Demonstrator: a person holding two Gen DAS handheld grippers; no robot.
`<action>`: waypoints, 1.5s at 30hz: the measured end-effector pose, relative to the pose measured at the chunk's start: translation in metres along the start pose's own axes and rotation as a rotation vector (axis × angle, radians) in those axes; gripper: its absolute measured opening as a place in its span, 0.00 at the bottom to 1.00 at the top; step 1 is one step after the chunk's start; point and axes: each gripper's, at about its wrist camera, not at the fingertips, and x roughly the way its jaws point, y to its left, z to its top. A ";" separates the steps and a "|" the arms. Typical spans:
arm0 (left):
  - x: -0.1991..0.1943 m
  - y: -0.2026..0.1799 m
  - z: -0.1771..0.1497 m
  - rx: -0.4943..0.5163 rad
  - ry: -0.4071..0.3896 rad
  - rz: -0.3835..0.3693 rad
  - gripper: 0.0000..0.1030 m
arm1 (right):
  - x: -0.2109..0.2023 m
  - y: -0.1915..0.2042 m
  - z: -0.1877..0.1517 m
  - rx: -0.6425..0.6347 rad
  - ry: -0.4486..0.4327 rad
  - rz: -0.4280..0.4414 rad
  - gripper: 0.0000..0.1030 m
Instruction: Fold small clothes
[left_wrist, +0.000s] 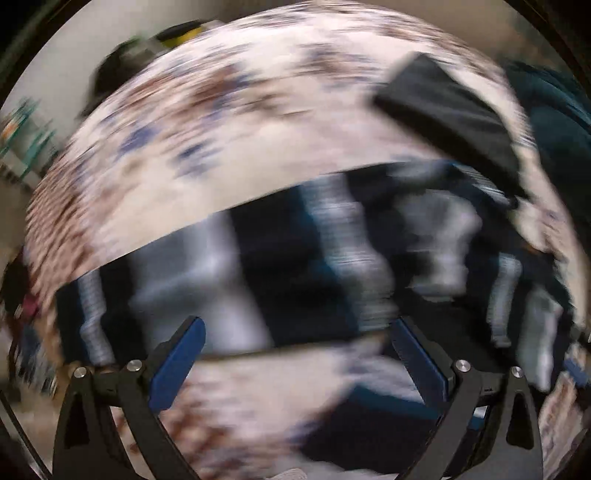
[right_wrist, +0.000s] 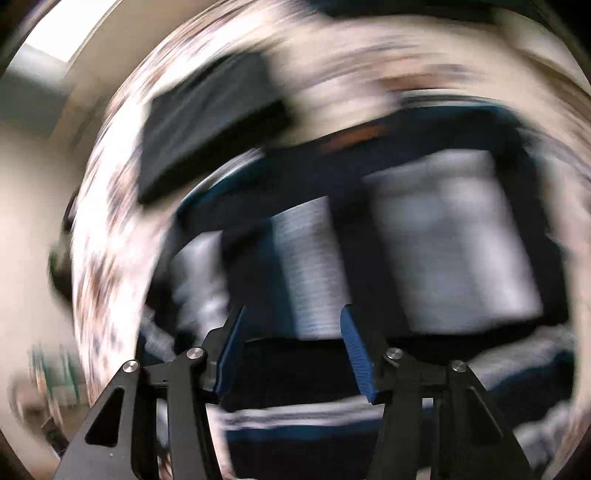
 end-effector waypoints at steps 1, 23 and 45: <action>0.003 -0.025 0.004 0.038 -0.001 -0.027 1.00 | -0.013 -0.026 0.006 0.061 -0.031 -0.031 0.53; 0.049 -0.307 0.024 0.719 0.065 -0.273 1.00 | -0.009 -0.193 0.141 0.232 -0.049 -0.072 0.52; 0.111 -0.343 0.032 0.767 0.170 -0.319 0.12 | 0.020 -0.247 0.100 0.287 0.090 -0.049 0.52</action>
